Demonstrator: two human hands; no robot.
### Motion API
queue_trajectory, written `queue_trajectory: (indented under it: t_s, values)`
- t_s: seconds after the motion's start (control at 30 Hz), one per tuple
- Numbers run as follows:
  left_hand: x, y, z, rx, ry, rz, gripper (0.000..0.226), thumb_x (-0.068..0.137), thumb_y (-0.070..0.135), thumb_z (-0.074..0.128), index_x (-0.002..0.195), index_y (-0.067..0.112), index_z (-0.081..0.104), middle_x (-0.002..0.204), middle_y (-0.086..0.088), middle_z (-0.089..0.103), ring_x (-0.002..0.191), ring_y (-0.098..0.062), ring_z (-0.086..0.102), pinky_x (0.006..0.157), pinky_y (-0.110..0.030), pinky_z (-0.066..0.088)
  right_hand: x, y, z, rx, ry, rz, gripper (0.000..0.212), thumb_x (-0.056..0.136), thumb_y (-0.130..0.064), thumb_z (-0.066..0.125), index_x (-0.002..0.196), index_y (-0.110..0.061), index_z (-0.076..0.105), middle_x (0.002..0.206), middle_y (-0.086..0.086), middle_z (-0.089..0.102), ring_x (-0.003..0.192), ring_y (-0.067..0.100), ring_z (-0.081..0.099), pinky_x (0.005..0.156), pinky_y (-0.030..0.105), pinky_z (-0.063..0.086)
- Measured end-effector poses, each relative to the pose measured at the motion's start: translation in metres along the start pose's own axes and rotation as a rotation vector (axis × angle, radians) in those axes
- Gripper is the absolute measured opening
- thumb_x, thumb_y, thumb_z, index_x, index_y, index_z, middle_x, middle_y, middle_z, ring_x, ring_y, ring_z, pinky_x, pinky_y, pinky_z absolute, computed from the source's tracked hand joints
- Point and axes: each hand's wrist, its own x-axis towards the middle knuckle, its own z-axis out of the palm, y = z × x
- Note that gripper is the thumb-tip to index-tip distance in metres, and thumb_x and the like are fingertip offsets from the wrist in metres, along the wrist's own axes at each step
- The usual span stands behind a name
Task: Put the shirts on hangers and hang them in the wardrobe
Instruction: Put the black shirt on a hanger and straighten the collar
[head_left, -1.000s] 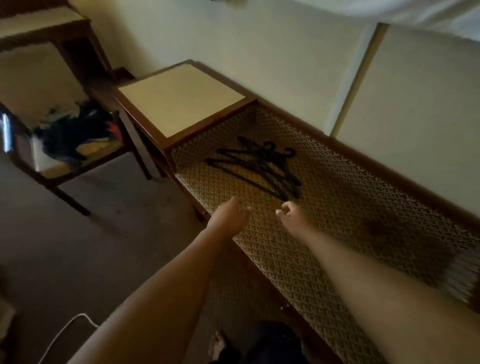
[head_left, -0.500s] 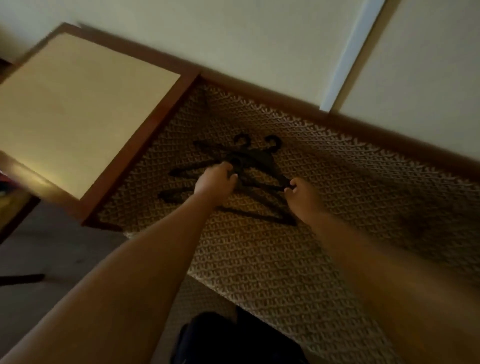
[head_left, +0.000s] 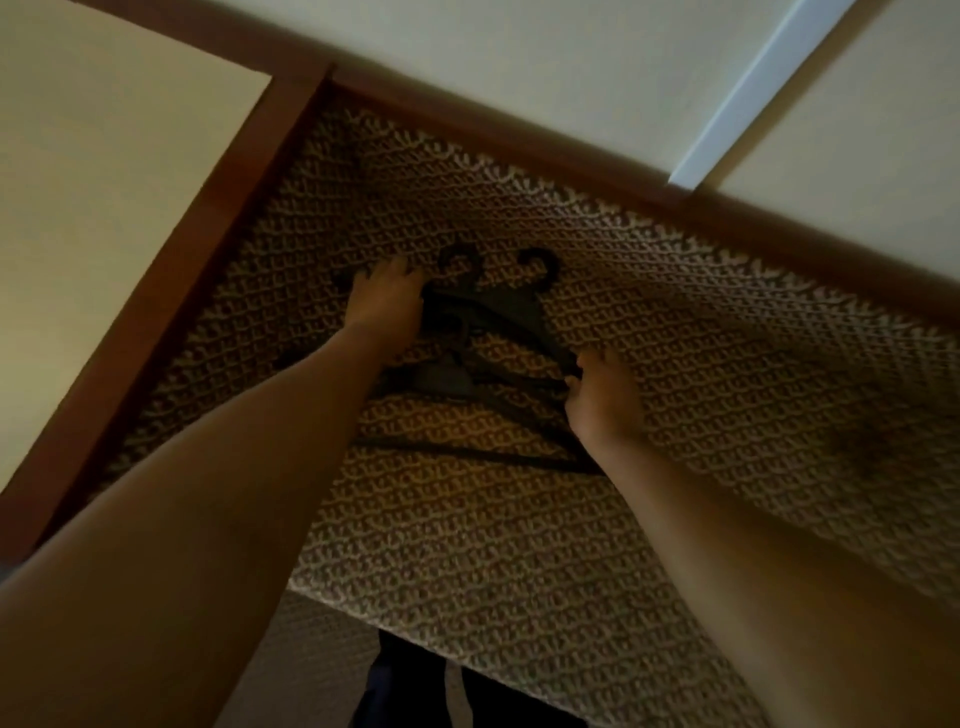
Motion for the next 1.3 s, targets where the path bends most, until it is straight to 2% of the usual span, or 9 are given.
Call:
queue_trajectory:
  t_s: [0.27,0.37,0.47,0.57,0.7,0.8,0.87,1.07,1.3]
  values:
    - [-0.011,-0.01,-0.012,-0.044,-0.056,0.066,0.037,0.095,0.024,0.051,0.13,0.013,0.049,0.131,-0.015,0.046,0.123,-0.034,0.042,0.1,-0.046,0.034,-0.015,-0.007,-0.035,0.029,0.064,0.031,0.01,0.094,-0.015,0.053,0.102,-0.011,0.058,0.111,0.01,0.057,0.099,0.027,0.057,0.079,0.036,0.047]
    - [-0.029,-0.015,-0.031,-0.105,-0.052,0.07,0.032,0.096,0.025,0.05,0.126,0.014,0.052,0.127,-0.013,0.049,0.119,-0.033,0.046,0.096,-0.044,0.041,-0.022,-0.013,-0.055,-0.01,0.085,-0.015,0.002,0.092,-0.012,0.055,0.094,-0.011,0.056,0.104,0.009,0.056,0.091,0.028,0.056,0.069,0.033,0.042]
    - [-0.056,-0.024,-0.057,-0.184,-0.001,0.058,0.03,0.096,0.024,0.049,0.125,0.015,0.053,0.125,-0.012,0.048,0.116,-0.031,0.047,0.093,-0.044,0.043,-0.033,-0.025,-0.076,-0.003,0.125,-0.062,0.006,0.091,-0.01,0.056,0.087,-0.011,0.052,0.098,0.01,0.055,0.087,0.029,0.055,0.066,0.033,0.037]
    - [-0.087,-0.039,-0.088,-0.186,0.075,0.036,0.026,0.097,0.025,0.048,0.12,0.014,0.054,0.12,-0.012,0.048,0.113,-0.032,0.048,0.09,-0.045,0.042,-0.05,-0.045,-0.098,0.014,0.163,-0.099,0.002,0.092,-0.01,0.055,0.093,-0.008,0.054,0.099,0.01,0.056,0.088,0.029,0.054,0.068,0.034,0.039]
    - [-0.127,-0.072,-0.127,-0.154,0.157,0.016,0.026,0.099,0.026,0.045,0.121,0.016,0.052,0.123,-0.011,0.047,0.115,-0.032,0.048,0.091,-0.044,0.041,-0.069,-0.085,-0.123,0.04,0.159,-0.188,0.009,0.094,-0.013,0.053,0.101,-0.008,0.055,0.103,0.01,0.054,0.093,0.029,0.054,0.07,0.032,0.039]
    - [-0.15,-0.109,-0.145,-0.186,0.203,0.005,0.028,0.099,0.027,0.044,0.123,0.017,0.052,0.124,-0.009,0.048,0.113,-0.031,0.049,0.091,-0.043,0.043,-0.079,-0.127,-0.132,-0.005,0.16,-0.269,0.027,0.097,-0.022,0.05,0.122,-0.012,0.056,0.116,0.01,0.054,0.102,0.029,0.054,0.081,0.037,0.046]
    - [-0.164,-0.141,-0.156,-0.186,0.229,0.006,0.028,0.099,0.028,0.044,0.124,0.017,0.051,0.123,-0.008,0.049,0.112,-0.029,0.05,0.091,-0.042,0.044,-0.086,-0.164,-0.135,-0.044,0.183,-0.305,0.032,0.099,-0.027,0.048,0.128,-0.014,0.056,0.12,0.011,0.053,0.102,0.028,0.054,0.079,0.036,0.045]
    - [-0.209,-0.27,-0.18,-0.167,0.359,-0.01,0.025,0.099,0.028,0.046,0.117,0.016,0.056,0.114,-0.006,0.053,0.105,-0.025,0.053,0.084,-0.038,0.045,-0.122,-0.298,-0.121,-0.081,0.258,-0.362,0.026,0.099,-0.028,0.048,0.119,-0.017,0.06,0.109,0.008,0.053,0.095,0.028,0.055,0.075,0.036,0.046]
    - [-0.264,-0.415,-0.2,-0.156,0.377,-0.068,0.025,0.1,0.03,0.043,0.119,0.018,0.055,0.117,-0.003,0.052,0.107,-0.022,0.052,0.088,-0.036,0.046,-0.166,-0.439,-0.077,-0.04,0.274,-0.433,0.02,0.097,-0.026,0.051,0.11,-0.017,0.063,0.096,0.003,0.05,0.093,0.028,0.055,0.071,0.035,0.043]
